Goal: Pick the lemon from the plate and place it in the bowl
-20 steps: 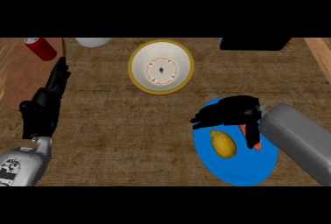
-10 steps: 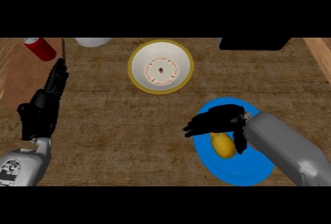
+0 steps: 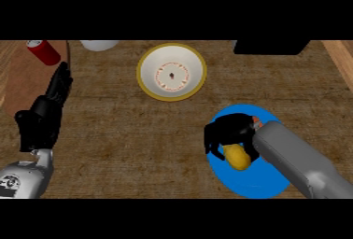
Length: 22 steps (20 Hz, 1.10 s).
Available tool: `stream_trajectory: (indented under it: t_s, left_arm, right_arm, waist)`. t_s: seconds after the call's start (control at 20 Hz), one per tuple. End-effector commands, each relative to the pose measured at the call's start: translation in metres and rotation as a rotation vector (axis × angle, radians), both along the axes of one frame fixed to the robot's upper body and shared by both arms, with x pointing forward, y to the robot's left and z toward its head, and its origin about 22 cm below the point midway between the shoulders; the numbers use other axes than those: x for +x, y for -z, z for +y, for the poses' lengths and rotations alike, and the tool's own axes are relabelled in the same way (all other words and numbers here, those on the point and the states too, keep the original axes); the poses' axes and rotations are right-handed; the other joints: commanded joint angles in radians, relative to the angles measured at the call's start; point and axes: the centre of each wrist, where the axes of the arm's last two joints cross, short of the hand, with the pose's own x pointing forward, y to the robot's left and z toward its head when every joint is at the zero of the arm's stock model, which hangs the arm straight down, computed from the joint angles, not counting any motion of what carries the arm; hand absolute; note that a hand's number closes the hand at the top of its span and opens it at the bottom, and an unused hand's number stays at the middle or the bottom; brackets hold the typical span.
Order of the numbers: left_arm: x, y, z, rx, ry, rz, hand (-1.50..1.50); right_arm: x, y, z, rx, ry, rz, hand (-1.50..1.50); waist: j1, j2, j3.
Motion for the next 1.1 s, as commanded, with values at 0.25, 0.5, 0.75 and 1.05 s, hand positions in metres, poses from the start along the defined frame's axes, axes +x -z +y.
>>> stream_trajectory:
  t_s: [0.25, 0.5, 0.75, 1.05]
  left_arm:
    - [-0.008, 0.008, 0.004, 0.003, -0.001, 0.008, 0.0]
    - [0.001, 0.001, 0.002, 0.015, -0.015, 0.014, 0.0]
    - [0.0, 0.01, -0.002, 0.002, 0.007, 0.02, 0.0]
    - [0.004, 0.005, -0.006, 0.006, 0.032, 0.027, 0.0]
  right_arm:
    - [-0.017, 0.008, -0.001, 0.092, -0.054, 0.089, 1.5]
    - [-0.069, 0.029, 0.135, 0.072, 0.297, 0.074, 1.5]
    - [-0.09, 0.013, 0.148, 0.144, 0.517, 0.007, 1.5]
    - [-0.125, -0.023, 0.163, 0.453, 0.769, 0.074, 1.5]
  waist:
    - [-0.009, 0.004, 0.003]
    - [-0.008, -0.009, 0.0]
    - [0.02, -0.008, 0.001]
    - [0.043, -0.008, 0.005]
